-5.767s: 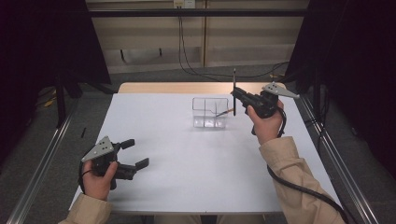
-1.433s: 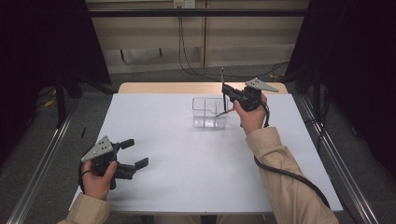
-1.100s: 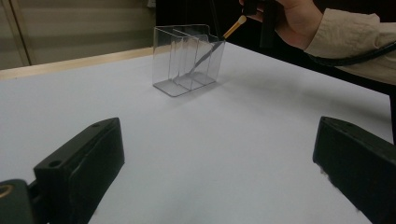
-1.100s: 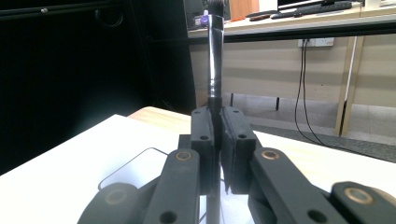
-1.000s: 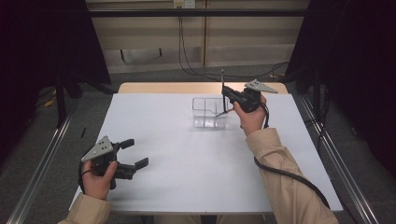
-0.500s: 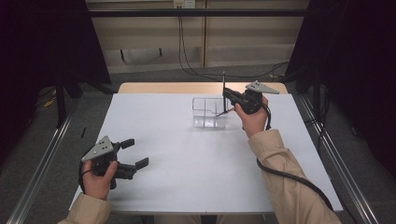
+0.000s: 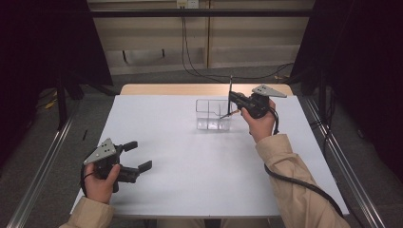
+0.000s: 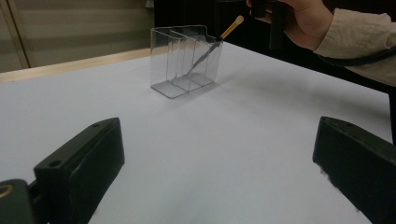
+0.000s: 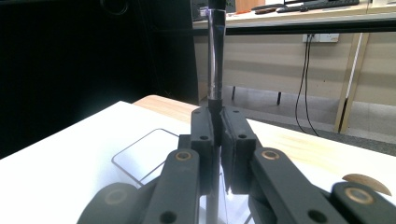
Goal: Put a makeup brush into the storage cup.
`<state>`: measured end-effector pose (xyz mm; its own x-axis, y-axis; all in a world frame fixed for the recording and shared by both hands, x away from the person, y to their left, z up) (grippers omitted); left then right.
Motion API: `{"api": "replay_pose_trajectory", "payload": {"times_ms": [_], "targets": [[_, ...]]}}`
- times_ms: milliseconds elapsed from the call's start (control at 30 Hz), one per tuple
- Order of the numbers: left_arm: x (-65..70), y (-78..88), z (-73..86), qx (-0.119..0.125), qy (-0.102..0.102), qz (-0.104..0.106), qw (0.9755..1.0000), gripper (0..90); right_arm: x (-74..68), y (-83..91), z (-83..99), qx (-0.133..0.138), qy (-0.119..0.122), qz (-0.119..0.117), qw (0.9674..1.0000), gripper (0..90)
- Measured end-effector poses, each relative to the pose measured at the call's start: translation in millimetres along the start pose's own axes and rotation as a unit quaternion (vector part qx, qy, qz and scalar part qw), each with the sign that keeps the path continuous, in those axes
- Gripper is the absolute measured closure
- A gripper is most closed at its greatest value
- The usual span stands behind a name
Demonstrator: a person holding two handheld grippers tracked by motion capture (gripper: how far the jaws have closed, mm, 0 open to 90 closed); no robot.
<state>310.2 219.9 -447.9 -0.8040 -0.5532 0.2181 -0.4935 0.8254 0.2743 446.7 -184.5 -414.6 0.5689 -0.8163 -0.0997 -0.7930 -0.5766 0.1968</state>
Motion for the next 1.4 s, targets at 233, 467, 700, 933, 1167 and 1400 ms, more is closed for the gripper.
{"api": "replay_pose_trajectory", "payload": {"times_ms": [233, 467, 700, 933, 1167, 1400], "targets": [[0.6, -0.5, -0.3, 0.000, -0.002, 0.001, 1.0000, 2.1, -0.1, 2.4, 1.8, -0.001, -0.002, 0.002, 1.0000, 83.8], [0.4, -1.0, 0.4, -0.002, 0.000, 0.000, 1.0000, 2.2, -1.3, 3.7, 4.1, -0.007, 0.002, 0.000, 1.0000, 83.7], [0.2, -2.0, 1.0, -0.004, -0.001, 0.001, 1.0000, 2.2, -1.5, 5.2, 6.2, -0.011, 0.005, 0.000, 0.9999, 83.7], [0.7, -2.9, 1.2, -0.005, 0.000, 0.002, 1.0000, 2.2, -1.0, 7.9, 6.7, -0.012, 0.005, -0.002, 0.9999, 83.6], [0.9, -3.7, 1.5, -0.005, -0.001, 0.004, 1.0000, 2.1, -0.2, 9.7, 7.4, -0.017, 0.006, -0.003, 0.9998, 83.5], [0.8, -3.2, 1.3, -0.004, 0.000, 0.003, 1.0000, 2.1, -1.5, 9.2, 6.2, -0.020, 0.008, -0.005, 0.9998, 82.3]]}}
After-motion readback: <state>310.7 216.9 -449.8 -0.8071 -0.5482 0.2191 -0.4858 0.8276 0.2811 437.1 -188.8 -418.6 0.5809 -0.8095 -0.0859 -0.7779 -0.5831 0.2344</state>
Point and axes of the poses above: each handheld gripper's, and its own axes: y roughly backward along the jaws, z roughly out of its underside, x roughly to its right, the point moved 4 cm from there along -y, roughly forward along the jaws, and after that the axes turned 4 degrees about y, right-handed, at the moved point
